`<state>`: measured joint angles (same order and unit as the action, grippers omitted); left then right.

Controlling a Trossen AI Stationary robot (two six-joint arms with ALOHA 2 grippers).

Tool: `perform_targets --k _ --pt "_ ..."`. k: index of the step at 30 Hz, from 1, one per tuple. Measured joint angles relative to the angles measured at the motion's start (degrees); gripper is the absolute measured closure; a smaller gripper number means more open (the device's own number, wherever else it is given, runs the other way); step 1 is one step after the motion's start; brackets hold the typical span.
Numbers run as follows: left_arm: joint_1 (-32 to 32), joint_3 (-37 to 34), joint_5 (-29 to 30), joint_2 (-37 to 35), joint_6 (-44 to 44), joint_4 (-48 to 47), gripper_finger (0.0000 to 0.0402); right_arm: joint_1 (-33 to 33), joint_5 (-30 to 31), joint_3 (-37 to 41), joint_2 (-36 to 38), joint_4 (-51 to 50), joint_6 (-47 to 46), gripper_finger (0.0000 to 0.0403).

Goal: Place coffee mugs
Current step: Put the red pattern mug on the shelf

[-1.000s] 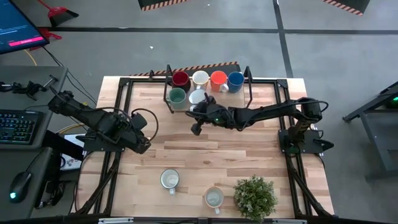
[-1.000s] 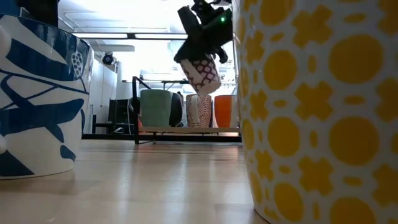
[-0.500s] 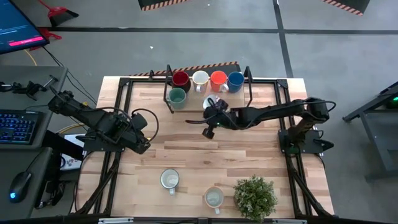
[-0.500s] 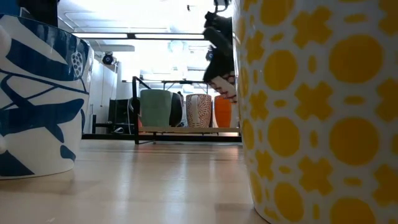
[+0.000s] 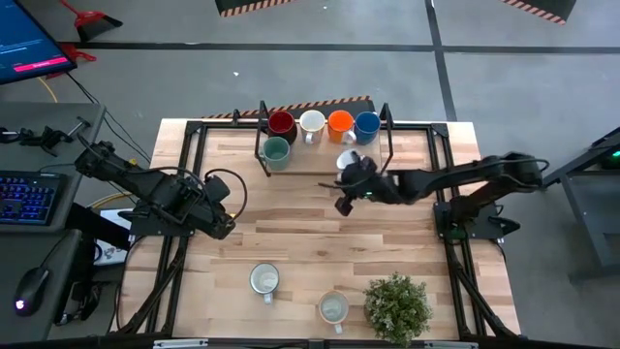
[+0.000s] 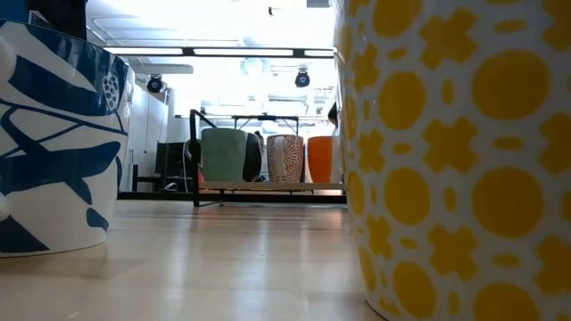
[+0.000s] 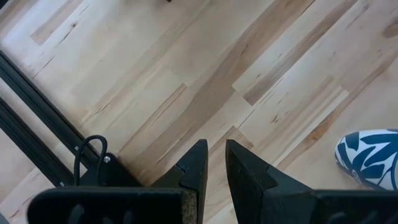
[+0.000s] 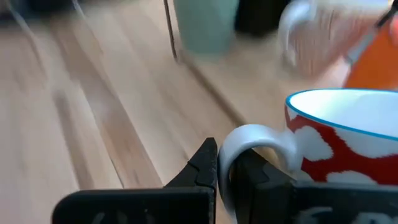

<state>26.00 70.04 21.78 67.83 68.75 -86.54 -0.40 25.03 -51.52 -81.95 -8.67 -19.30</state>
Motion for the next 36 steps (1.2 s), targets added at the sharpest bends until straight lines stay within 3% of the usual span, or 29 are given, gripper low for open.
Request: perform_targets --k 6,15,25,36 --pt "-0.62 0.02 -0.07 0.0 0.01 0.44 0.0355 0.25 1.32 10.47 5.8 25.8 6.56 0.0403" --pt "-1.73 0.02 -0.14 0.0 -0.84 0.98 0.0355 2.39 -5.47 18.65 -2.01 56.62 11.96 0.0403" --pt "-1.7 0.02 -0.61 0.0 -1.88 1.03 0.0355 4.68 -10.14 14.75 -14.81 68.71 14.28 0.0403" --pt "-1.7 0.02 -0.66 0.0 -3.39 1.08 0.0355 5.88 -11.73 10.86 -22.03 73.89 15.22 0.0403"
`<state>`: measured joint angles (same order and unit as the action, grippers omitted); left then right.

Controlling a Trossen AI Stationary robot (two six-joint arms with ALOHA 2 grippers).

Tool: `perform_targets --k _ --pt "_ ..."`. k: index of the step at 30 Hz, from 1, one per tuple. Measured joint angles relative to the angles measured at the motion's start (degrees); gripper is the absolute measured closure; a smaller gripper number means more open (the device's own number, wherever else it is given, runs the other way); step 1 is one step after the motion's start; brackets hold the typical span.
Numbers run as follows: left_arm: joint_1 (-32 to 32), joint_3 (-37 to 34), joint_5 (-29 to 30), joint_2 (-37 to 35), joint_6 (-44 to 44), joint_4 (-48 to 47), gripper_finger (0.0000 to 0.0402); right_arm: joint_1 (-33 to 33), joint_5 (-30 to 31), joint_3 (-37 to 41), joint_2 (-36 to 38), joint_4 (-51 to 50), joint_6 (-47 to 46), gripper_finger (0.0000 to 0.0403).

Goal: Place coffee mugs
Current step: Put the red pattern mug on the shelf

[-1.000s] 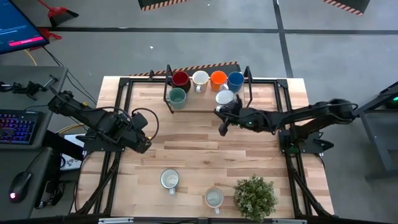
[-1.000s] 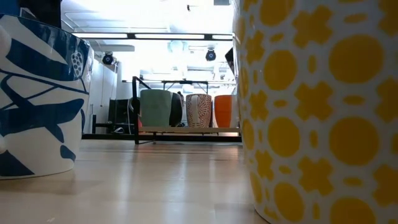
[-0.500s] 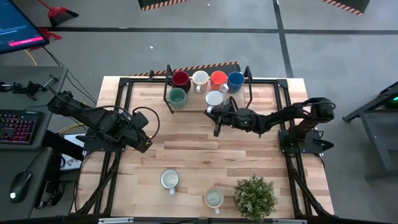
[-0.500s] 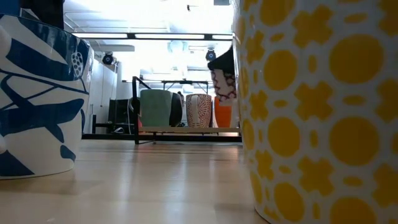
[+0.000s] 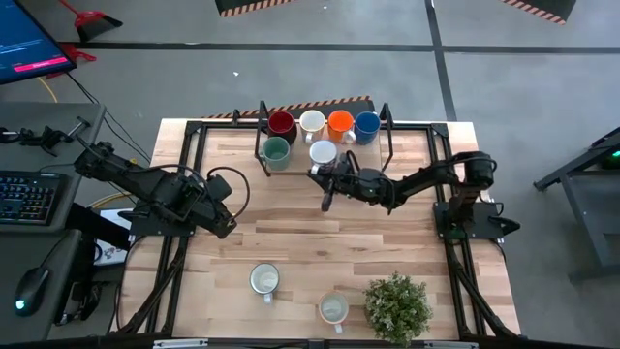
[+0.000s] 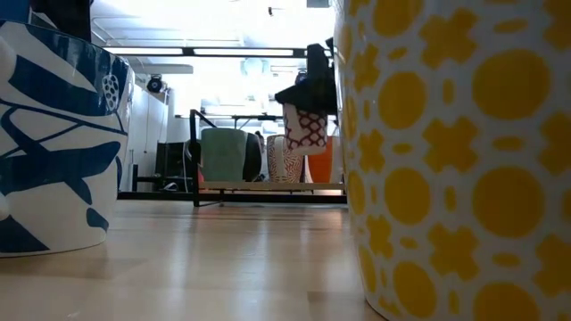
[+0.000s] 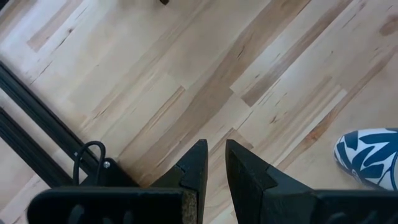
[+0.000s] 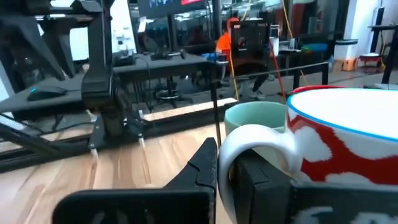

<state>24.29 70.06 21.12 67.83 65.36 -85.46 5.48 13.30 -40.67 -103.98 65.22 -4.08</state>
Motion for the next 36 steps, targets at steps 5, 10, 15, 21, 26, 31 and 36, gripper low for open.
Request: perform_targets --k 5,10,15,21,26,31,36 --pt "0.0 0.0 0.01 -0.01 -0.01 0.03 0.0355 0.22 -0.89 -1.25 -1.86 -0.65 1.05 0.0403" --pt "0.0 0.0 0.02 -0.02 -0.54 0.11 0.0355 1.08 -1.81 -1.87 -3.92 -0.25 0.38 0.0403" --pt "0.0 0.0 0.04 -0.02 -0.71 0.11 0.0355 1.72 -1.95 -2.45 -5.91 0.98 0.33 0.0403" --pt "0.02 0.0 0.07 -0.02 -0.71 0.09 0.0355 2.1 -3.95 -5.94 -8.63 1.52 1.37 0.0403" --pt "0.02 0.0 0.04 -0.02 -1.06 0.1 0.0355 2.73 -5.59 -9.43 -11.65 0.91 1.38 0.0403" --pt "0.02 0.0 0.04 -0.02 -1.07 0.16 0.0355 3.2 -7.05 -12.02 -13.63 0.56 1.45 0.0403" --pt "0.02 0.0 0.05 -0.02 -1.11 0.21 0.0355 4.14 -7.64 -13.06 -14.39 -0.49 1.54 0.0403"
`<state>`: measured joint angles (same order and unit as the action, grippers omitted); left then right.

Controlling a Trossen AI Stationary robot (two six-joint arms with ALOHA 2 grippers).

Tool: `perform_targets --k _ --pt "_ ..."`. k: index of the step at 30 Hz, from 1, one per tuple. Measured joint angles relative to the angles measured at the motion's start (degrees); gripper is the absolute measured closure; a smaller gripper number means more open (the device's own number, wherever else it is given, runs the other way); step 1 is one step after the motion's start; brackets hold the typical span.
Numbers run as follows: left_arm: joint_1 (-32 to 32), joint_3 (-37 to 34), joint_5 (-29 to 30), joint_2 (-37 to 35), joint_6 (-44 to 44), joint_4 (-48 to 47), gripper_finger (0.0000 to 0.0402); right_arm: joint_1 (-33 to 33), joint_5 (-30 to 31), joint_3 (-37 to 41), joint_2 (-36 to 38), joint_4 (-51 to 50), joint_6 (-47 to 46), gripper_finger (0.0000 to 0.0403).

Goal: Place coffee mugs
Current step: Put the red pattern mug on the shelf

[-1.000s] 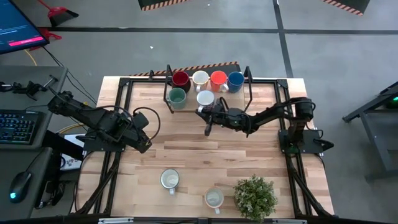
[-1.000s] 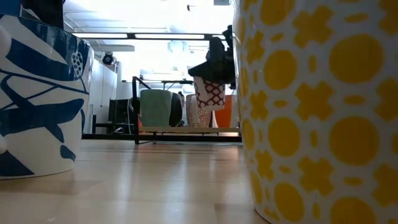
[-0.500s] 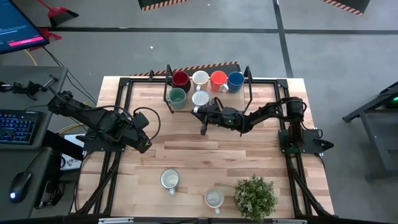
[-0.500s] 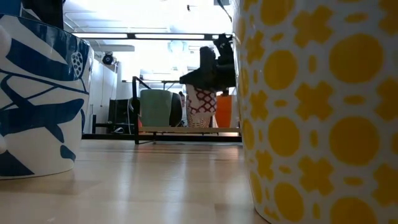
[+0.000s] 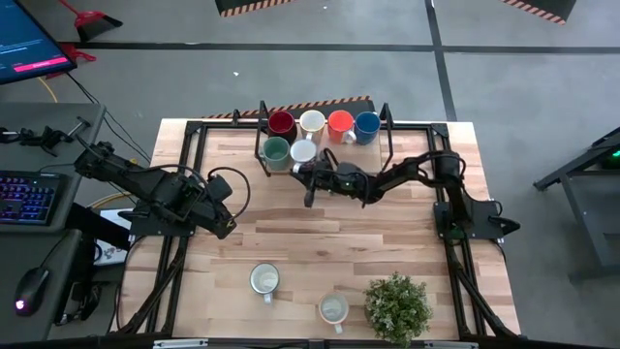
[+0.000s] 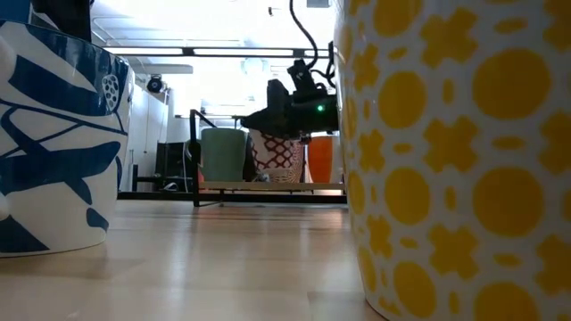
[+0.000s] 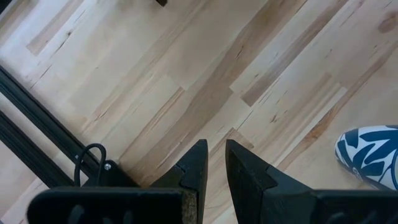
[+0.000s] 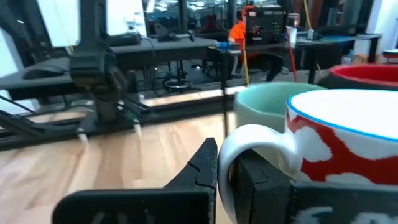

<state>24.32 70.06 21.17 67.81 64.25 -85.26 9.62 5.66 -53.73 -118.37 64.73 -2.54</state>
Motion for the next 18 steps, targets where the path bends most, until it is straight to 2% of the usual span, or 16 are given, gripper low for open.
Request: perform_targets --k 18 --pt "-0.02 0.0 0.37 0.0 -1.49 0.05 0.0355 1.38 -0.25 0.13 -0.07 -3.77 0.77 0.0403"
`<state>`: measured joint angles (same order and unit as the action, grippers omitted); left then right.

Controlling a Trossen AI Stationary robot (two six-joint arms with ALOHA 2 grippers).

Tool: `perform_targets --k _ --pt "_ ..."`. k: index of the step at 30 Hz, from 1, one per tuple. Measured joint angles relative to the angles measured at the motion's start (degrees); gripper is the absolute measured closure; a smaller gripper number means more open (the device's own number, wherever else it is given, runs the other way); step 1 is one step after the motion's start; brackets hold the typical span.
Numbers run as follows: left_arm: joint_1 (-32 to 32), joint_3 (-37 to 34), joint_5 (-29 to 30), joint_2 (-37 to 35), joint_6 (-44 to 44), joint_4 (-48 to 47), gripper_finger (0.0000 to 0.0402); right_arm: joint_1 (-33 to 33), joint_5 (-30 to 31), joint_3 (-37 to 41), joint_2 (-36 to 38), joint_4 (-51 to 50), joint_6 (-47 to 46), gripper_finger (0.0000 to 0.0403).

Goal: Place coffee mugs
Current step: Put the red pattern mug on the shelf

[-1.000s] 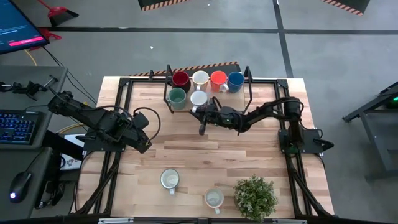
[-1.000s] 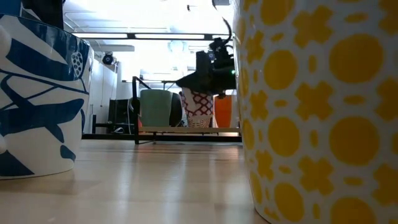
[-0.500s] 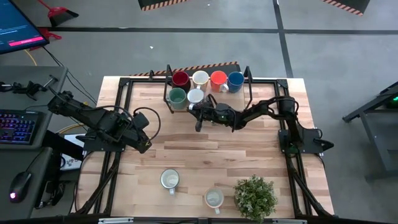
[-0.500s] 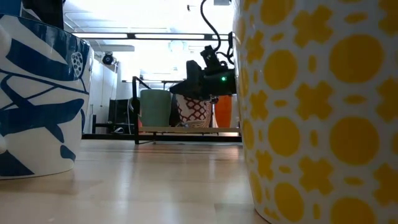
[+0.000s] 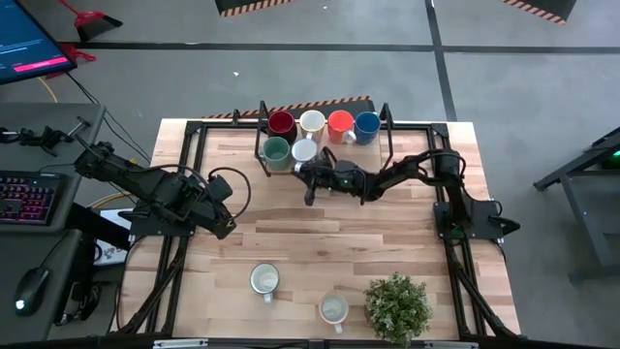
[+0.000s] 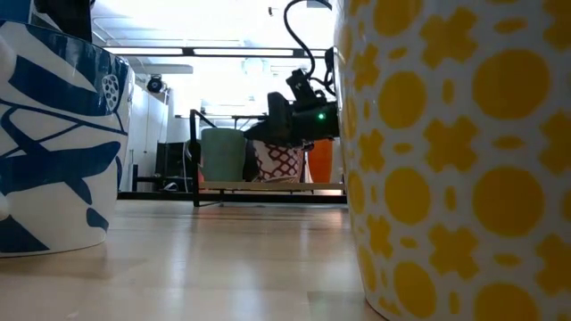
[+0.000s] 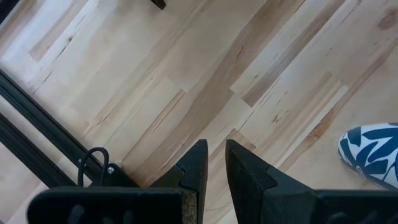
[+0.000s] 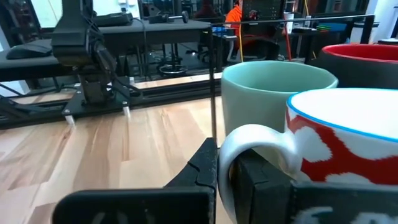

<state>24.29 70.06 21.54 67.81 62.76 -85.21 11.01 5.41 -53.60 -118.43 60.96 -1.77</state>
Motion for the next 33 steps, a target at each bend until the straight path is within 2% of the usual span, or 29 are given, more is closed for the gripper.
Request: perform_targets --k 6,10,25,33 --pt "0.0 0.0 0.07 0.0 0.0 1.23 0.0355 0.28 -0.09 0.0 0.02 -0.36 0.6 0.0403" --pt "0.0 0.0 0.13 0.0 0.01 1.51 0.0355 0.3 -2.49 0.0 0.02 -0.51 0.55 0.0403" --pt "0.0 0.0 0.13 0.0 0.02 1.57 0.0355 0.26 -2.67 0.0 0.13 -1.59 0.49 0.04" --pt "0.0 0.0 0.11 0.0 0.02 1.57 0.0355 0.66 -2.52 0.11 0.11 -2.46 -2.06 0.035"
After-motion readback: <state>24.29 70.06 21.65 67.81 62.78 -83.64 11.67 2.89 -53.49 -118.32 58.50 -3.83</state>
